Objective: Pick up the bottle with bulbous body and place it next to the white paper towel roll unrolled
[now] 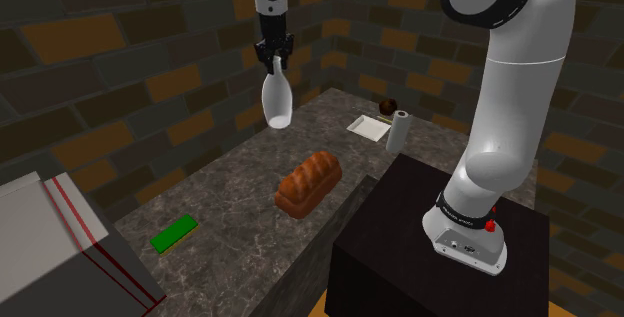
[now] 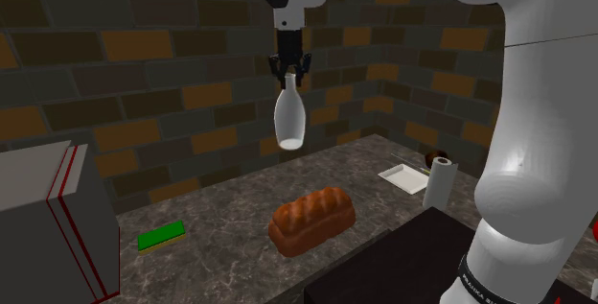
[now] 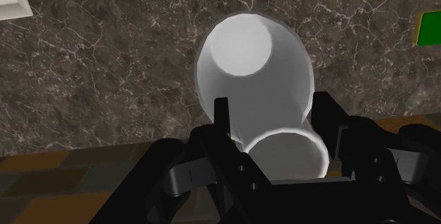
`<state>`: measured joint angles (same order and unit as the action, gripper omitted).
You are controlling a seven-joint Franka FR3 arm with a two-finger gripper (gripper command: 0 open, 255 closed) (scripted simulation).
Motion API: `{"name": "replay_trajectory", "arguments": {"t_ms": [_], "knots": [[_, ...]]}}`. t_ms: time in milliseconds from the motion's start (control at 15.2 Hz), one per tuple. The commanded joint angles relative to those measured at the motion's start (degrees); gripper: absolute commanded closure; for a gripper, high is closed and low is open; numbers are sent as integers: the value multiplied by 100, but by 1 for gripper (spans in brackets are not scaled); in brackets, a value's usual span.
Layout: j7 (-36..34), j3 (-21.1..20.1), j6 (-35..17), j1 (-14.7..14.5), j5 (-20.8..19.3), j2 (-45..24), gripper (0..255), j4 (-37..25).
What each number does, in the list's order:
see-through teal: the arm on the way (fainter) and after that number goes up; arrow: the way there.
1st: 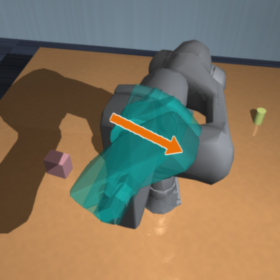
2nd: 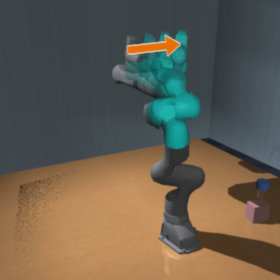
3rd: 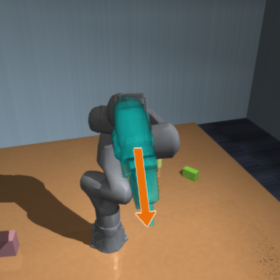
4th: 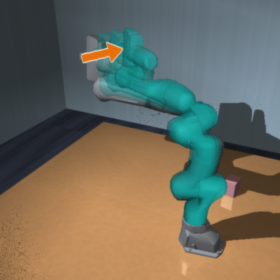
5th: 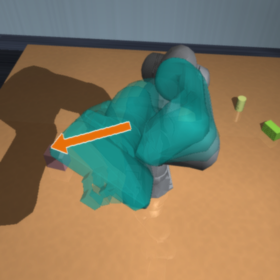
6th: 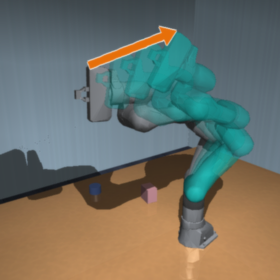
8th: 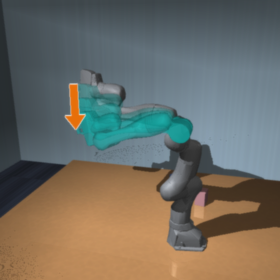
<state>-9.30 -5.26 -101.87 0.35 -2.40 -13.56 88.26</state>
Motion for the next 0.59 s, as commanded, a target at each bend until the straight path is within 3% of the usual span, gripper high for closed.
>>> {"name": "replay_trajectory", "arguments": {"t_ms": [0,528], "knots": [[8,1,164,0,1,-5,255,-171],[18,-4,816,-14,-4,-87,255,-905]]}}
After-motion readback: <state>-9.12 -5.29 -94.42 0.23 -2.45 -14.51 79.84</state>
